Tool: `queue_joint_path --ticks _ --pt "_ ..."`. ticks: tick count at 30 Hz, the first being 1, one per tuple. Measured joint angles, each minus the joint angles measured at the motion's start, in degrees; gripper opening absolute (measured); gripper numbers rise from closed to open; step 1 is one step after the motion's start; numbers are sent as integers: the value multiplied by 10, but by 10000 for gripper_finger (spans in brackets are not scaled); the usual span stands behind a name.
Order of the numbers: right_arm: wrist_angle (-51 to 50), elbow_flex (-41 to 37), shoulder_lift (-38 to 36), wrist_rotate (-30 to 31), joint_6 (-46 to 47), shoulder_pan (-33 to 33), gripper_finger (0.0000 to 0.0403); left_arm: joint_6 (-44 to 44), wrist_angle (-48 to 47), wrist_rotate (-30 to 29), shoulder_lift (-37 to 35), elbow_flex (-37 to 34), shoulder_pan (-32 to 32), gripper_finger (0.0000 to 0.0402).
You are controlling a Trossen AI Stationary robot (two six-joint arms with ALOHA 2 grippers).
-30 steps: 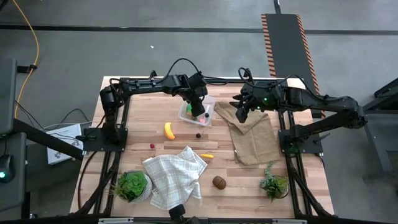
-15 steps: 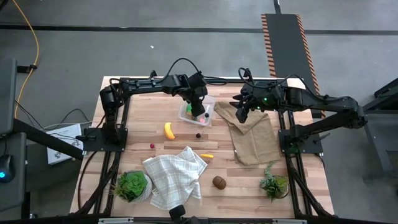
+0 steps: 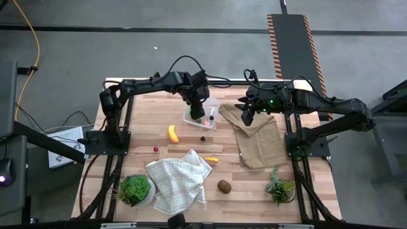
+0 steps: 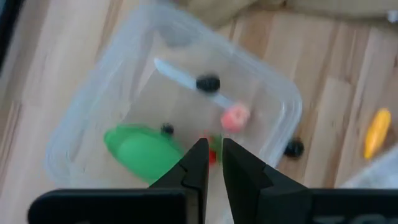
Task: Pick and placing Produce into tupperware
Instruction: Put the red cherry into the transparent bin
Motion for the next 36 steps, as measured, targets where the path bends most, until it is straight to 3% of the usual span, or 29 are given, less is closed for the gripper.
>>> queue_joint_path --ticks 14,31,36 --pt "-17 0 0 0 14 0 133 -11 -94 24 -42 3 -8 32" --pt "-21 0 0 -5 11 0 133 -34 -170 8 -221 0 -8 33" --pt "-21 0 0 -8 11 0 133 -46 -218 9 -291 -57 -8 33"
